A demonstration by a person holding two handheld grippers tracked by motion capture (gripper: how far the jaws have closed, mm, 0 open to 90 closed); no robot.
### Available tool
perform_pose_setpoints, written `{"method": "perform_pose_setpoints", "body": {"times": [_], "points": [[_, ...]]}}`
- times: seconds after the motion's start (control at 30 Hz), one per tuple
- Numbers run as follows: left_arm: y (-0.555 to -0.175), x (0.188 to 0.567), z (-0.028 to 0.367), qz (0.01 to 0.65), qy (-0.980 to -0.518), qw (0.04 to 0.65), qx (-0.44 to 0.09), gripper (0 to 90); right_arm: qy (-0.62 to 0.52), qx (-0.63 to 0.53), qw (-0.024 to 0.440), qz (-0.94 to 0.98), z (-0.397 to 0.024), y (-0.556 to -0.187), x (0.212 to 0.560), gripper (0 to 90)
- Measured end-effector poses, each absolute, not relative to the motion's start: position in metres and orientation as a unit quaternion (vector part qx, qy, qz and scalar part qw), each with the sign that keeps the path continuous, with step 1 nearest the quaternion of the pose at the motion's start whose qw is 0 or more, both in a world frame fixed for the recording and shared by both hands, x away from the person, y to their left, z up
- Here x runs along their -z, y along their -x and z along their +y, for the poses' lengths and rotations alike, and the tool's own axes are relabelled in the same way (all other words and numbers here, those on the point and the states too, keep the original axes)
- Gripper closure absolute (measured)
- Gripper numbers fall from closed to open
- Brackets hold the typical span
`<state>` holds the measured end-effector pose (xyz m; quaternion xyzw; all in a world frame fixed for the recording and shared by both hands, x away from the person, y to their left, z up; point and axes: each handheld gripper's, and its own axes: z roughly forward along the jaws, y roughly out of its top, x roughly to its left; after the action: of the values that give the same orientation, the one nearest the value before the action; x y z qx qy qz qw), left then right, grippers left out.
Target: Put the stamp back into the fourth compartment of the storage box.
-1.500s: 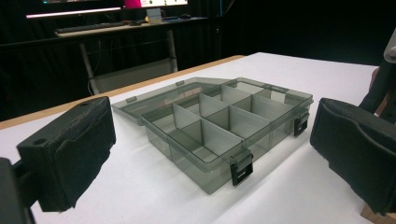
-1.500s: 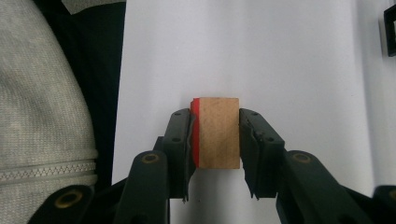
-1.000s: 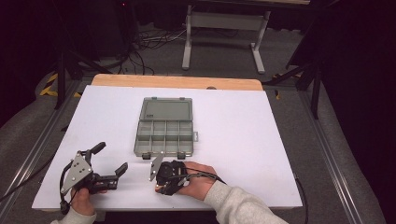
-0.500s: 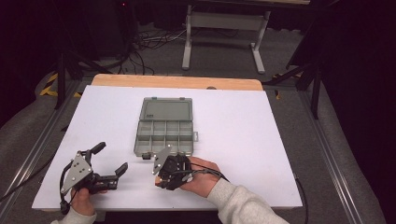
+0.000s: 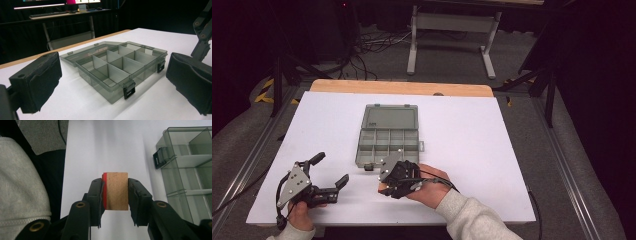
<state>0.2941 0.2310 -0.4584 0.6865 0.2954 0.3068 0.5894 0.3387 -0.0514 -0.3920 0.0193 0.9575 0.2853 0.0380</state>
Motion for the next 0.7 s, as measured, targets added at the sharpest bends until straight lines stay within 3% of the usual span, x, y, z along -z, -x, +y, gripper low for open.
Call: {"method": "perform_pose_setpoints", "body": {"times": [0.7], "points": [[-0.294,0.459,0.23,0.296,-0.686,0.59,-0.305,1.0,-0.04,-0.33,0.052,0.942,-0.065,-0.346,0.38,65.9]]}}
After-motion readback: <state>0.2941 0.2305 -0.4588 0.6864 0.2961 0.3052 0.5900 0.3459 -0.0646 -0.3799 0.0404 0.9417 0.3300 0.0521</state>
